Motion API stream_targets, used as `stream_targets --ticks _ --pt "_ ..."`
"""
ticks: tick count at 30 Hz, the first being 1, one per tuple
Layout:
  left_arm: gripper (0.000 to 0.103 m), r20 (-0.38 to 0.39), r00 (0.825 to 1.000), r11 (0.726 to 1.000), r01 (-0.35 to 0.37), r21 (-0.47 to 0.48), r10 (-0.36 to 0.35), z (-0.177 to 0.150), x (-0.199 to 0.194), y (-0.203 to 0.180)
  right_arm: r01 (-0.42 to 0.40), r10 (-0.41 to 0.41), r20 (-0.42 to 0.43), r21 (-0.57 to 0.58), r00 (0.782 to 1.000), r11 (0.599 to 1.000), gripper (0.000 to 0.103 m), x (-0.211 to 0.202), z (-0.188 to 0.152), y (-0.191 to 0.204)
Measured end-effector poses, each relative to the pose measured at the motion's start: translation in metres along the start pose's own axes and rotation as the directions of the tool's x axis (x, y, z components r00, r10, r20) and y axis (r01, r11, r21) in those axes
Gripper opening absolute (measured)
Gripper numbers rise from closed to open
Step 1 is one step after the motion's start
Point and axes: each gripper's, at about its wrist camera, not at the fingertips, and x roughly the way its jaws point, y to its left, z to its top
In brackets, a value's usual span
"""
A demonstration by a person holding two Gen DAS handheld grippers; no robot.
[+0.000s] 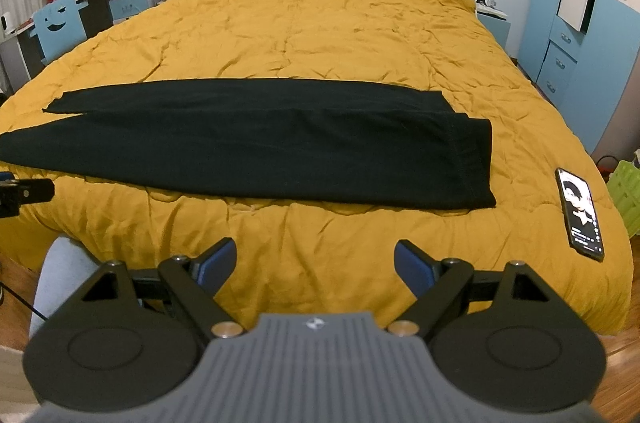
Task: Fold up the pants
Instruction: 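Lower the left tool to the pants leg end and close on it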
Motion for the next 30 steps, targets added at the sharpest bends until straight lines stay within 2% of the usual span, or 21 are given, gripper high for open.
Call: stream_targets --ticks 7,11,13,16,19,21,25,28,30 --pt "0.088 0.004 1.000 0.999 -0.026 0.037 0.026 0.012 0.016 0.011 0.022 -0.022 -0.011 -0.021 1.000 1.000 0.082 0.019 0.011 -0.008" --pt "0.079 0.020 0.999 0.996 -0.034 0.077 0.032 0.021 0.032 0.027 0.014 -0.014 -0.003 -0.049 1.000 0.999 0.082 0.037 0.020 -0.021" --pt "0.077 0.024 0.998 0.993 -0.062 0.098 0.060 0.024 0.042 0.037 -0.005 0.005 0.003 -0.062 1.000 0.998 0.082 0.046 0.024 -0.032" --pt "0.074 0.040 0.996 0.986 -0.080 0.148 0.075 0.028 0.056 0.055 -0.027 0.028 0.013 -0.092 1.000 0.995 0.082 0.062 0.030 -0.049" --pt "0.072 0.063 0.995 0.971 -0.092 0.219 0.080 0.026 0.074 0.075 0.008 -0.004 0.025 -0.154 1.000 0.988 0.081 0.077 0.035 -0.060" --pt "0.069 0.059 0.995 0.962 -0.092 0.257 0.079 0.024 0.085 0.092 0.027 -0.021 0.030 -0.218 0.999 0.976 0.077 0.087 0.037 -0.066" --pt "0.069 0.043 0.993 0.946 -0.118 0.303 0.110 0.018 0.099 0.126 0.025 -0.027 -0.003 -0.296 1.000 0.955 0.057 0.105 0.039 -0.081" --pt "0.069 0.038 0.983 0.916 -0.179 0.360 0.177 0.011 0.107 0.149 0.009 -0.023 -0.041 -0.308 0.999 0.951 0.048 0.117 0.041 -0.097" --pt "0.069 0.035 0.971 0.894 -0.230 0.384 0.234 0.010 0.113 0.163 0.015 -0.036 -0.061 -0.323 0.997 0.946 0.048 0.123 0.042 -0.107"
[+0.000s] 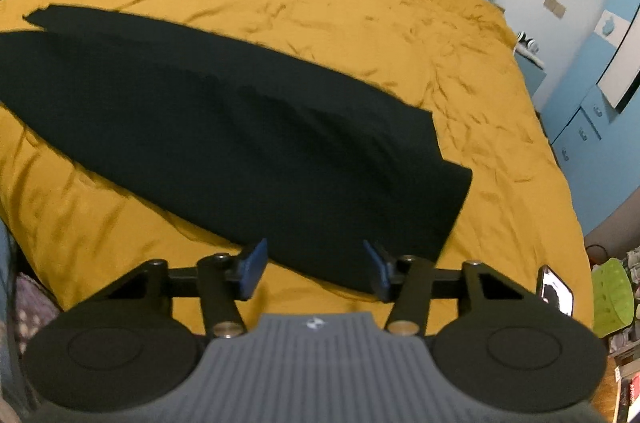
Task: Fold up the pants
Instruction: 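Lower the left tool to the pants leg end and close on it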
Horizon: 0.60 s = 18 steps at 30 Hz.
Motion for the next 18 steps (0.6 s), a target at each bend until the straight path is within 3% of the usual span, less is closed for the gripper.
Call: stream_targets --ticks 6,10,16,18 --pt "0.069 -0.053 0.987 0.983 -0.143 0.117 0.149 -0.012 0.029 0.022 0.025 -0.027 -0.051 -0.041 0.998 0.999 0.047 0.013 0.000 -0.018" --pt "0.064 -0.139 0.952 0.950 -0.244 0.196 0.273 -0.021 0.064 0.027 0.039 -0.043 -0.070 -0.051 0.997 0.998 0.047 0.020 0.002 -0.023" --pt "0.062 -0.095 0.924 0.895 -0.327 0.304 0.370 -0.022 0.084 0.015 0.016 -0.025 -0.098 -0.096 0.995 0.995 0.043 0.028 0.002 -0.018" --pt "0.054 -0.080 0.918 0.883 -0.345 0.318 0.387 -0.023 0.087 0.015 -0.001 -0.013 -0.103 -0.137 0.995 0.991 0.042 0.029 0.001 -0.013"
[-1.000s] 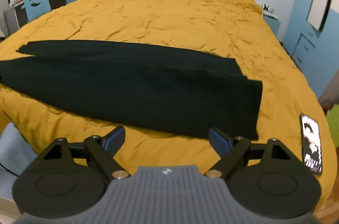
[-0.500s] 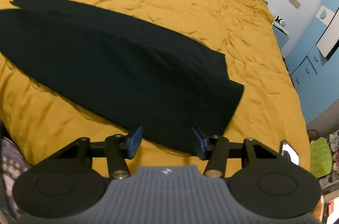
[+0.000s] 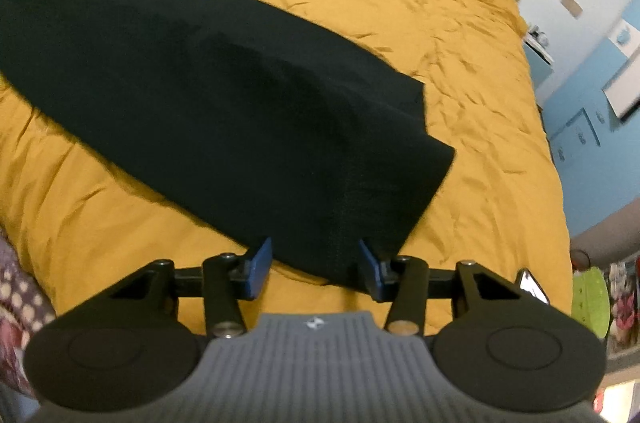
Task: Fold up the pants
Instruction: 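Lower the left tool to the pants leg end and close on it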
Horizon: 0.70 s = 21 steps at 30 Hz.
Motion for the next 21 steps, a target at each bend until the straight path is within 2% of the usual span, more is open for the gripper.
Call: stream_targets --ticks 1,3,5,6,7,10,13,16,18,20,21 --pt "0.049 0.000 1.000 1.000 -0.007 0.001 0.007 -0.001 0.002 0.000 -0.004 0.004 -0.002 -0.029 1.000 1.000 0.041 0.001 0.000 0.003" --pt "0.024 -0.018 1.000 1.000 -0.014 -0.012 0.014 -0.002 0.008 0.002 -0.014 0.014 0.001 -0.085 1.000 0.996 0.038 0.001 -0.003 0.007" --pt "0.017 -0.040 0.999 0.996 -0.036 -0.077 0.033 -0.002 0.010 0.010 -0.018 0.018 0.002 -0.134 1.000 0.991 0.038 -0.001 -0.007 0.010" --pt "0.009 -0.044 0.999 0.993 -0.032 -0.118 0.027 -0.001 0.010 0.014 -0.014 0.014 0.000 -0.161 1.000 0.987 0.038 -0.001 -0.009 0.011" --pt "0.007 -0.044 0.999 0.986 -0.023 -0.165 0.016 0.000 0.008 0.020 -0.012 0.013 -0.001 -0.189 1.000 0.982 0.038 -0.002 -0.011 0.013" --pt "0.002 -0.052 0.999 0.961 -0.004 -0.277 -0.011 0.007 0.000 0.033 -0.021 0.023 0.005 -0.265 1.000 0.964 0.038 -0.003 -0.015 0.017" --pt "0.002 -0.076 0.997 0.937 -0.006 -0.349 -0.022 0.014 -0.005 0.044 0.013 -0.006 0.019 -0.367 1.000 0.930 0.037 -0.001 -0.021 0.023" --pt "0.002 -0.106 0.994 0.916 -0.018 -0.401 -0.027 0.018 -0.008 0.055 0.075 -0.056 0.054 -0.493 0.997 0.867 0.032 0.004 -0.031 0.036" --pt "0.002 -0.120 0.993 0.905 -0.030 -0.424 -0.023 0.022 -0.006 0.062 0.118 -0.088 0.080 -0.561 0.993 0.820 0.023 0.009 -0.039 0.042" --pt "0.001 -0.129 0.991 0.901 -0.042 -0.432 -0.015 0.025 -0.010 0.066 0.149 -0.103 0.110 -0.613 0.989 0.776 0.008 0.013 -0.047 0.045" --pt "0.001 -0.134 0.991 0.900 -0.048 -0.432 -0.011 0.027 -0.009 0.066 0.167 -0.110 0.129 -0.631 0.986 0.757 0.005 0.013 -0.049 0.047"
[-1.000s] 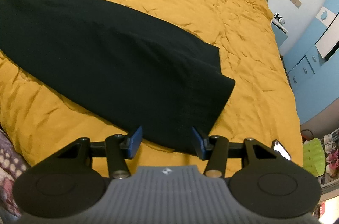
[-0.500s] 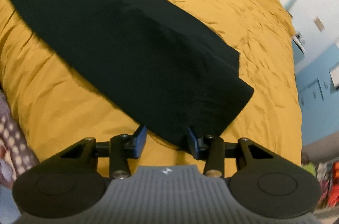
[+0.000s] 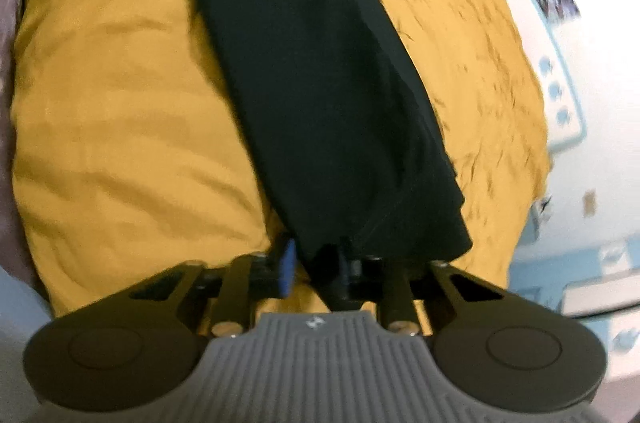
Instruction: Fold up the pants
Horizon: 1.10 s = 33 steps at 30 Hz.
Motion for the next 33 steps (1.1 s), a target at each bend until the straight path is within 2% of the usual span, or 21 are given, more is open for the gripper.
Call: stream_targets --ticks 1,3,11,16,20,24,28,33 --pt "0.001 -0.001 1.000 1.000 -0.007 -0.002 0.007 0.002 -0.003 0.001 0.019 -0.019 0.012 -0.022 1.000 1.000 0.000 -0.002 -0.001 0.003" --pt "0.001 0.003 1.000 1.000 -0.016 -0.012 0.016 0.006 -0.006 0.002 0.049 -0.048 0.029 -0.019 0.998 0.999 0.000 -0.009 -0.003 0.003" --pt "0.001 0.011 1.000 0.993 0.006 -0.121 -0.004 0.036 -0.020 0.024 0.138 -0.161 0.142 0.161 0.977 0.977 0.000 -0.053 0.006 -0.051" --pt "0.001 0.036 0.999 0.988 0.008 -0.153 -0.003 0.065 -0.026 0.039 0.125 -0.181 0.204 0.257 0.962 0.958 0.000 -0.078 0.018 -0.105" --pt "0.001 0.040 0.999 0.979 0.006 -0.204 0.003 0.093 -0.022 0.053 0.078 -0.161 0.216 0.349 0.963 0.934 0.000 -0.078 0.024 -0.152" --pt "0.001 0.018 1.000 0.977 0.021 -0.214 -0.018 0.117 -0.007 0.052 0.034 -0.112 0.170 0.410 0.979 0.911 0.000 -0.044 0.035 -0.193" --pt "0.001 0.007 1.000 0.982 0.026 -0.186 -0.025 0.137 0.013 0.038 -0.061 -0.022 0.156 0.504 0.988 0.862 0.000 0.009 0.042 -0.232" --pt "0.001 -0.050 0.998 0.988 0.037 -0.149 -0.045 0.155 0.044 0.015 -0.120 0.060 0.127 0.542 0.990 0.832 0.000 0.077 0.054 -0.249"
